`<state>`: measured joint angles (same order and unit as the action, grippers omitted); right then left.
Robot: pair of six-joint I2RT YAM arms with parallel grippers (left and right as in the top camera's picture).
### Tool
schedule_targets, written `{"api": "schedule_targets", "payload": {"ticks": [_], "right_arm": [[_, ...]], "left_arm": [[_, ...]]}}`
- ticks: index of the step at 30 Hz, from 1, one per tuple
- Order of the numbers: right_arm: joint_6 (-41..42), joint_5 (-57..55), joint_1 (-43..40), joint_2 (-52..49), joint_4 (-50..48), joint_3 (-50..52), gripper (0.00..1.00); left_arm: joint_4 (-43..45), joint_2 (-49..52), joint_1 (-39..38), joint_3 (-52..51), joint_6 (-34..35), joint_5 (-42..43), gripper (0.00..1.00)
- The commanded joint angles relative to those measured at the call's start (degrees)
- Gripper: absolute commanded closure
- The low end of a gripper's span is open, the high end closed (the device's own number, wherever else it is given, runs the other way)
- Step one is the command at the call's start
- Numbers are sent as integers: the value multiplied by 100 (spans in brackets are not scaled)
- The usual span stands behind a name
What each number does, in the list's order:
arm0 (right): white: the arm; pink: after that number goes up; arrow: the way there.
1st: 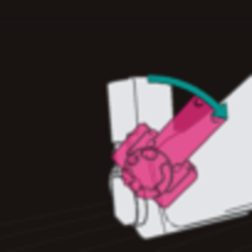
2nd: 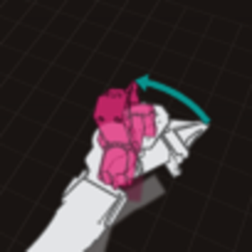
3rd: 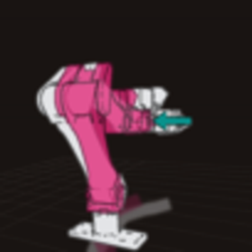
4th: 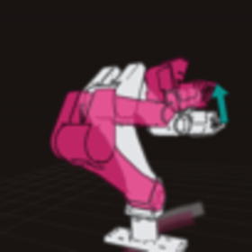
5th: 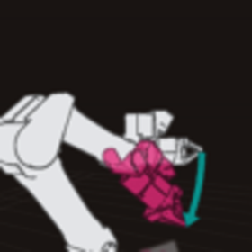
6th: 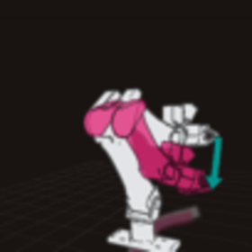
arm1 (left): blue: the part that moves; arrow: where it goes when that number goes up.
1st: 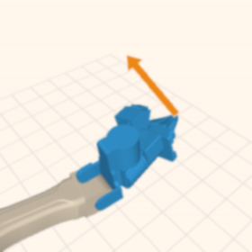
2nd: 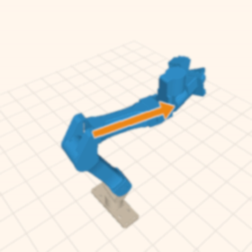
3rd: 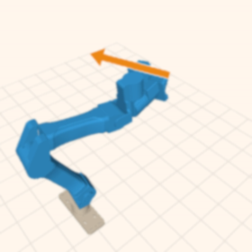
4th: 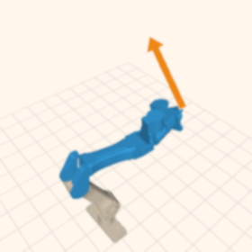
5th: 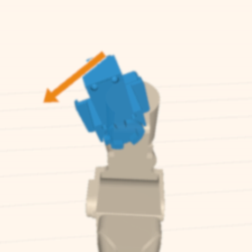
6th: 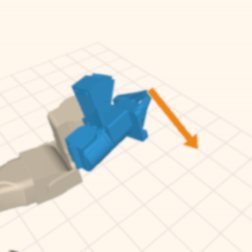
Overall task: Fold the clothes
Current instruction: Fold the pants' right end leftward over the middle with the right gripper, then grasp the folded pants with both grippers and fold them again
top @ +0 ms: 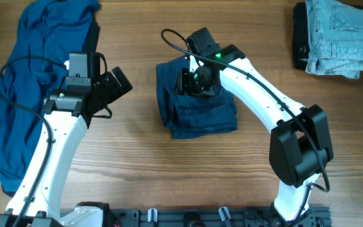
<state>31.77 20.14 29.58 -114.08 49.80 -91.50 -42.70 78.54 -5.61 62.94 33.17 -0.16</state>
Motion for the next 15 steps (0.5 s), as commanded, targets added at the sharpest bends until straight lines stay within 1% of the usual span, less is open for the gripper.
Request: {"api": "schedule_targets", "payload": {"ticks": [1,6,8,10,11,12,13,14,15], "right_arm": [[15,92,0,-76,-20,20,45],[-356,-111,-396,129,450,-442,41],[-426,-251,-660,317,616,-446,39],[-595,-247,-940,385,879,-446,39],[-802,-210,-1097,374,1165,-404,50],[-962,-210,-1126,372,1281,-299,62],[-1082,-210,-1123,372,1342,-214,71],[-1106,-210,-1117,372,1357,-111,77],[-1084,-205,-1093,372,1287,92,82]], "left_arm": [[-2,11,33,-35,35,-79,0],[-24,11,31,-35,33,15,0],[-24,11,26,-35,35,98,0],[-22,11,20,-35,35,157,0],[9,11,20,-35,33,358,0],[39,13,20,-35,33,518,5],[66,24,20,-35,33,686,16],[87,35,9,-35,33,802,23],[131,74,-22,-35,35,885,32]]}}
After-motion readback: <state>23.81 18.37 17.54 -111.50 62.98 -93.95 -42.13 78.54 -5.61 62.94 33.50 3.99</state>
